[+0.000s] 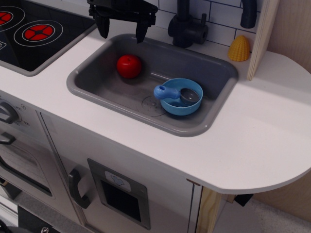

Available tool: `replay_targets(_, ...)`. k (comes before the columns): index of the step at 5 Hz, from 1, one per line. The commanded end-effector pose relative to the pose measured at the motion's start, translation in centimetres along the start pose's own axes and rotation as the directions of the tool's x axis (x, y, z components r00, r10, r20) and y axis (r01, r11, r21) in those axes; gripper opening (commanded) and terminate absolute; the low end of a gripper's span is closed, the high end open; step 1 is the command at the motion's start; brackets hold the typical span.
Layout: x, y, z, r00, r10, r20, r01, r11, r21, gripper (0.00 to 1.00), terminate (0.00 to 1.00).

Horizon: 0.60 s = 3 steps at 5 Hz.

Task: Take spoon out of bowl sink

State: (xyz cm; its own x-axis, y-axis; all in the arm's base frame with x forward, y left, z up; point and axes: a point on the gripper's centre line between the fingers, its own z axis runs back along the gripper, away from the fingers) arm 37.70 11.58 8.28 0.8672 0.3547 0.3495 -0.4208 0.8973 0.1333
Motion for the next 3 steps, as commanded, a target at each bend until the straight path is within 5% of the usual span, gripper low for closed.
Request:
replay_targets(1,0.0,0.0,0.0,1.0,0.0,0.0,0.0,1.0,0.0,1.0,0.0)
replay_targets(2,-1.6,-0.6,0.5,0.969,-0.245,0.011,0.246,0.968,-0.055,1.0,0.0)
replay_targets(3,-2.7,-2.2,0.7,0.873,-0.487,-0.034,0.48,0.869,-0.123,1.0,0.0)
